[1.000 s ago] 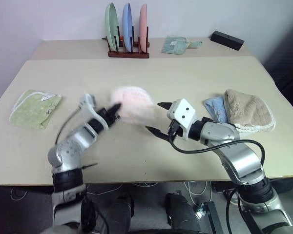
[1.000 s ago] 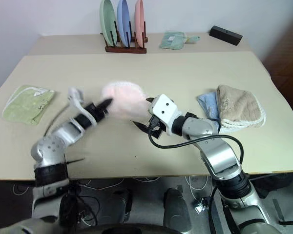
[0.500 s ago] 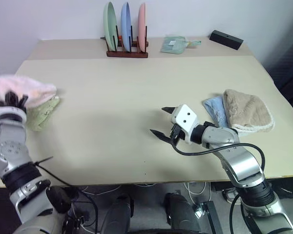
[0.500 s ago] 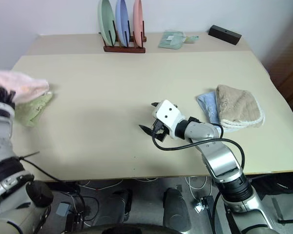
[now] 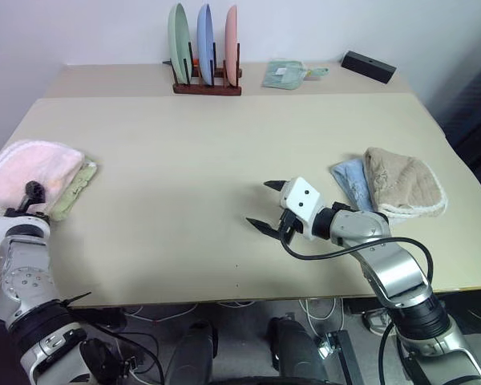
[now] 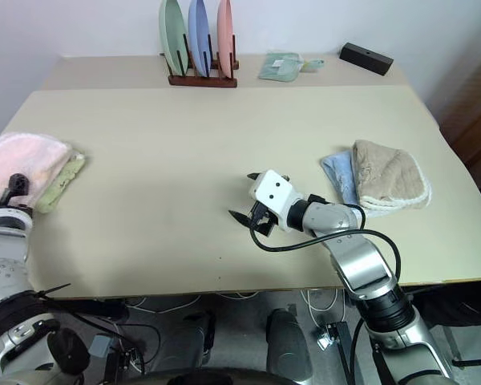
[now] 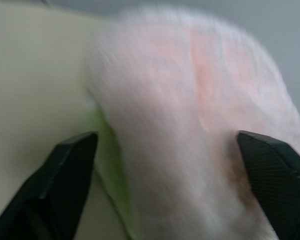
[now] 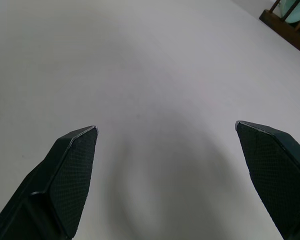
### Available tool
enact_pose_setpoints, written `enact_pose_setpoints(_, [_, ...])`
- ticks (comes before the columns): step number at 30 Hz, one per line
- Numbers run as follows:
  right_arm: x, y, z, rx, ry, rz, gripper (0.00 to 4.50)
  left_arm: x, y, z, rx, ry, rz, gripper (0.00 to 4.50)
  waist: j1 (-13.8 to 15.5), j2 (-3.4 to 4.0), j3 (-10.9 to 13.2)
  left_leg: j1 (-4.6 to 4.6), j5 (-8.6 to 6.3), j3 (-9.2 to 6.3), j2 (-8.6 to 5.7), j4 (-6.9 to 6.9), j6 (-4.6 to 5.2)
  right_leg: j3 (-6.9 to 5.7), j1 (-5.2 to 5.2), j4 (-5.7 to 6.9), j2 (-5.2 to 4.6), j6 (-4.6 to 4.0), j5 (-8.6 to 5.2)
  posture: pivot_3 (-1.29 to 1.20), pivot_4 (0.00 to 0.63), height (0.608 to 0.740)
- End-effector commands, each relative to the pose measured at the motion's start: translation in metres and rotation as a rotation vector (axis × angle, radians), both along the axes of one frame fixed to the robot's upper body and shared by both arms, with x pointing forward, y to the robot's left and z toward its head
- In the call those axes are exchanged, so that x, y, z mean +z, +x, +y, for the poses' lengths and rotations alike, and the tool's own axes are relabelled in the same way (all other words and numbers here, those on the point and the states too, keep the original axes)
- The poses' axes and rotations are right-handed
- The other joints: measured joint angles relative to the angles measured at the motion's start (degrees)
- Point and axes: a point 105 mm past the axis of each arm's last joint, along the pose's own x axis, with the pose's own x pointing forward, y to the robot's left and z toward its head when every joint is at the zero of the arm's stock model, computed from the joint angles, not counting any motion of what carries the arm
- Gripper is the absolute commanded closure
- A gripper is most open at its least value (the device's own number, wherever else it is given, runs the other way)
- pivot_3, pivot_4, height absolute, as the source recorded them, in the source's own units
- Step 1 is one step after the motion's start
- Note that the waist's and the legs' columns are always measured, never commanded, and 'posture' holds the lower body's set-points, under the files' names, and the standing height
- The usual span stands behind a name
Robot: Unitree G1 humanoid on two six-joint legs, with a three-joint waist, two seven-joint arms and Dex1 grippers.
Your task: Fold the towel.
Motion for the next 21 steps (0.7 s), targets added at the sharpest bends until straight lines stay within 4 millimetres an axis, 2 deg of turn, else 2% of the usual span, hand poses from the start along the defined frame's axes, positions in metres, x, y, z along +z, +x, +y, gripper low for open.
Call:
enact_pose_setpoints(1, [0.008,0.002,-0.001,0.003,0.04,-0.017,0.0,0.06,-0.02,0.017,0.07,0.242,-0.067,0.03,0.1,-0.01,0.0,0.0,0.0,0.0,0.0,0.0,0.0,0.0,0.0,0.0,0.0,0.0,0.0,0.0,0.15,0.74])
enact_pose_setpoints(3, [0.009,0.006,-0.004,-0.018,0.079,-0.001,0.0,0.08,-0.013,0.003,-0.012,0.384,-0.055,0.03,0.1,-0.01,0.0,0.0,0.0,0.0,0.0,0.0,0.0,0.0,0.01,0.0,0.01,-0.01,0.0,0.0,0.15,0.74])
enact_pose_setpoints(6, [0.007,0.011,-0.012,-0.055,0.094,0.005,0.0,0.098,0.01,-0.042,-0.244,0.58,-0.05,0.03,0.83,0.02,-0.01,-0.01,0.0,0.02,-0.02,0.01,0.0,0.0,0.06,-0.04,-0.01,-0.02,-0.01,0.0,0.15,0.74])
enact_pose_setpoints(7, [0.006,0.013,-0.016,-0.071,0.092,0.003,0.0,0.096,0.019,-0.064,-0.348,0.643,-0.035,0.03,1.02,0.03,-0.01,-0.01,0.0,0.02,-0.05,0.02,0.0,0.01,0.08,-0.06,-0.03,-0.06,-0.03,0.0,0.15,0.74])
enact_pose_setpoints(9, [0.004,0.017,-0.023,-0.113,0.095,-0.001,0.0,0.08,0.035,-0.119,-0.597,0.782,0.015,0.03,1.34,0.05,-0.01,0.0,0.0,0.06,-0.06,0.02,-0.01,0.04,0.09,-0.08,-0.05,-0.15,-0.08,0.0,0.15,0.74])
enact_pose_setpoints(11, [0.004,0.02,-0.032,-0.156,0.103,-0.005,0.0,0.063,0.038,-0.155,-0.739,0.866,0.042,0.03,1.19,0.06,0.0,0.0,0.0,0.07,-0.06,0.02,0.0,0.04,0.08,-0.08,-0.05,-0.18,-0.09,0.0,0.15,0.74])
enact_pose_setpoints(16, [0.001,0.027,-0.07,-0.314,0.118,0.002,0.0,0.029,0.04,-0.201,-0.919,0.975,0.107,0.03,-0.04,0.08,0.01,-0.01,0.0,0.08,-0.01,-0.11,0.0,0.06,-0.05,-0.04,-0.01,-0.05,-0.02,0.0,0.15,0.74])
enact_pose_setpoints(21, [-0.008,0.019,-0.102,-0.417,0.093,0.022,0.0,0.012,0.044,-0.202,-0.992,0.982,0.13,0.03,0.18,0.12,0.03,0.01,0.0,0.09,0.01,-0.16,0.01,0.06,-0.04,-0.05,-0.01,-0.05,-0.02,0.0,0.15,0.74])
